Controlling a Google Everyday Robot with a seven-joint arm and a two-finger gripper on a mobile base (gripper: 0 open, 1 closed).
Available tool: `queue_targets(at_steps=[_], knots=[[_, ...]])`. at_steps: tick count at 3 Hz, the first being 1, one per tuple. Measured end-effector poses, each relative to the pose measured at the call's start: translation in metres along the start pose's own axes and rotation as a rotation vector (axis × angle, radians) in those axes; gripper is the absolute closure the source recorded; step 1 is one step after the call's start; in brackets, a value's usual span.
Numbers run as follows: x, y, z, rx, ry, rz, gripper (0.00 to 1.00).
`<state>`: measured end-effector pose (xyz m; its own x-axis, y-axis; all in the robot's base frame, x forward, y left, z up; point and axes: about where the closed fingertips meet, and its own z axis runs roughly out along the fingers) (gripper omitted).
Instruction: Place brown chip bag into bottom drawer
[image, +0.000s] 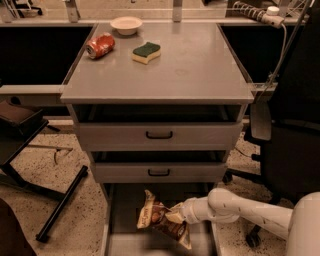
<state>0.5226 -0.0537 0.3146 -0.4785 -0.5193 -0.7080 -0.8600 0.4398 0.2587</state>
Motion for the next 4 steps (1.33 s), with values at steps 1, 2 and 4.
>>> queue_targets(at_steps=[1,2,4], knots=[[0.006,0.000,0.009,0.004,0.009,0.000,1.00],[0.025,-0.013,0.039,-0.010,-0.015,0.065,1.00],[0.064,-0.038,0.085,-0.017,-0.056,0.200,1.00]])
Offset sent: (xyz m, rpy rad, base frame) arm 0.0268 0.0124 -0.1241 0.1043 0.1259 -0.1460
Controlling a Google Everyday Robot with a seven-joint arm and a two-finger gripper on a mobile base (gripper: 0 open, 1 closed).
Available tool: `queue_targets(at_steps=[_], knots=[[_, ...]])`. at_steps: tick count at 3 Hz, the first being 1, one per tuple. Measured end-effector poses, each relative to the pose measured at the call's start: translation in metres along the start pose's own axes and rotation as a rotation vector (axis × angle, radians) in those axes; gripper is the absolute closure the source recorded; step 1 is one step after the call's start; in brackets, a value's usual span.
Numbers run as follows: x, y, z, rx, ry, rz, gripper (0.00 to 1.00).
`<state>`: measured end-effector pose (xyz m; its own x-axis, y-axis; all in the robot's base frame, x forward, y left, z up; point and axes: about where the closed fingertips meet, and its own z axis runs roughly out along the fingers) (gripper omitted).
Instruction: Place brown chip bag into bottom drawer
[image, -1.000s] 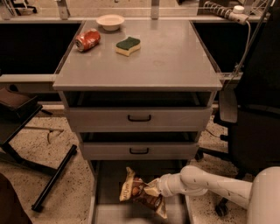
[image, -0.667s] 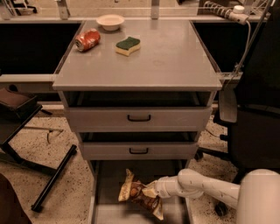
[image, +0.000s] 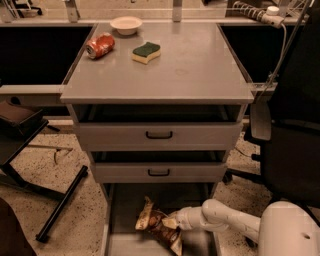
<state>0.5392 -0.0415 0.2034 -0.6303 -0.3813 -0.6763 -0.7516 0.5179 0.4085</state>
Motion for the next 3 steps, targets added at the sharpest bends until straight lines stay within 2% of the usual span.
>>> queue_targets(at_steps=[1,3], knots=[[0.0000,0.0000,0.0000,0.000,0.000,0.000,0.81],[0.0000,0.0001,0.0001,0.000,0.000,0.000,0.35]])
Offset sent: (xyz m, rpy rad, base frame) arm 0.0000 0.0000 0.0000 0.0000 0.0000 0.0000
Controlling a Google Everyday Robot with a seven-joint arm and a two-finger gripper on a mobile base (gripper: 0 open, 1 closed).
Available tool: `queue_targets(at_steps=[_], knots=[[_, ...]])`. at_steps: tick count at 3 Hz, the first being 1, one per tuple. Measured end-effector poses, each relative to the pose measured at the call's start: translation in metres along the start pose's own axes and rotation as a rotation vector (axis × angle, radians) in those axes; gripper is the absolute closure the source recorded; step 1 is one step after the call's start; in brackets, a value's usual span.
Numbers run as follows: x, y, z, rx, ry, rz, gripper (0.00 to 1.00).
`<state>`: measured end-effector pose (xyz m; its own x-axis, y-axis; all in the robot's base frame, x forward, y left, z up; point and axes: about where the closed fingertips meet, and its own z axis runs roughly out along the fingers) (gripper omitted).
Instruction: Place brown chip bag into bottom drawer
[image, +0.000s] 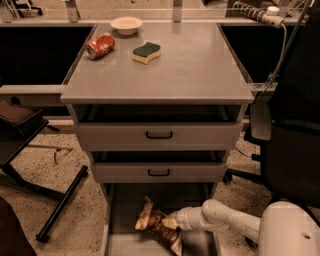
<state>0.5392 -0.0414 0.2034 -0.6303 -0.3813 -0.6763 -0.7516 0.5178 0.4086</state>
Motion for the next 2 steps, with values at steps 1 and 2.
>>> queue_targets(at_steps=[1,2], knots=[[0.0000,0.0001,0.0001,0.000,0.000,0.000,0.12],[0.0000,0.0001,0.0001,0.000,0.000,0.000,0.00]])
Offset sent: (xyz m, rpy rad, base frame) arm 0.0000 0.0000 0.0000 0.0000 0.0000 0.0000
